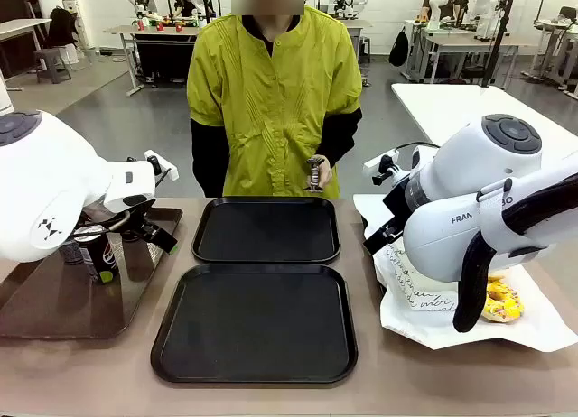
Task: Set up donuts and drinks on trays.
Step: Pick up one Pepsi coke and place it on the Flat Tray.
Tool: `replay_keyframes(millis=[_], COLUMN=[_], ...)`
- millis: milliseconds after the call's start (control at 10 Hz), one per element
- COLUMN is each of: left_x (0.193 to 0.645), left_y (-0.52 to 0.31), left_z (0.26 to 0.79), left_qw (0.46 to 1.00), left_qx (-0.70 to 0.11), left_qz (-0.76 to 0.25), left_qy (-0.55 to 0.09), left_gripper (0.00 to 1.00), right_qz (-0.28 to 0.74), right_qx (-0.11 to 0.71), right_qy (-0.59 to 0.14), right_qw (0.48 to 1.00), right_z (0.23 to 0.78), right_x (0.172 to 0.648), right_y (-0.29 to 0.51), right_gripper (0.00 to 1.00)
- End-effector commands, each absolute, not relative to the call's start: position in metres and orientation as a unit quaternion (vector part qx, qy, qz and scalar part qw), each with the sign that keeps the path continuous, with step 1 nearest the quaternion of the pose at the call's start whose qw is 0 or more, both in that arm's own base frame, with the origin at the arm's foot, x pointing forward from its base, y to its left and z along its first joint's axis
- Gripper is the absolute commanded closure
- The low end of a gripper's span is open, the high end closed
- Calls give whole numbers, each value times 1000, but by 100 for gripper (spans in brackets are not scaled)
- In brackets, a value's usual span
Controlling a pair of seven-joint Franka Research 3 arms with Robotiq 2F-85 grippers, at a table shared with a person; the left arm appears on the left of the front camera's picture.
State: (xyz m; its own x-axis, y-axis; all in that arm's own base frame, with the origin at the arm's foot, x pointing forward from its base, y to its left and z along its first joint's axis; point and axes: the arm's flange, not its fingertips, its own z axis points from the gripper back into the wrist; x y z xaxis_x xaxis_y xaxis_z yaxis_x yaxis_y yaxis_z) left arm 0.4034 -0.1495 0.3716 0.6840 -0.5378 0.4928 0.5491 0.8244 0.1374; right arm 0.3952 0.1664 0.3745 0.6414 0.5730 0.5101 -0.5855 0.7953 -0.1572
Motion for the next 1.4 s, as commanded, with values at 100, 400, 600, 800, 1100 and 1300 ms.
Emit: replay_keyframes(millis=[100, 400, 600, 800, 1100, 1300], left_x=[403, 403, 403, 403, 403, 362], left_y=[-150, -150, -150, -150, -150, -131], left_z=[372, 372, 372, 372, 372, 402], left_qw=[917, 917, 917, 917, 918, 917], left_qx=[-11, -11, -11, -11, -11, 6], left_qz=[-296, -296, -296, -296, -296, -316], left_qy=[-265, -265, -265, -265, -265, -245], left_gripper=[0, 0, 0, 0, 0, 0], right_qz=[320, 320, 320, 320, 320, 347], right_qx=[11, 11, 11, 11, 11, -2], right_qy=[-278, -278, -278, -278, -278, -268], right_qw=[906, 906, 906, 906, 906, 899], right_z=[374, 374, 374, 374, 374, 407], right_x=[395, 395, 395, 395, 395, 340], right_y=[166, 166, 166, 166, 166, 154], right_gripper=[0, 0, 0, 0, 0, 0])
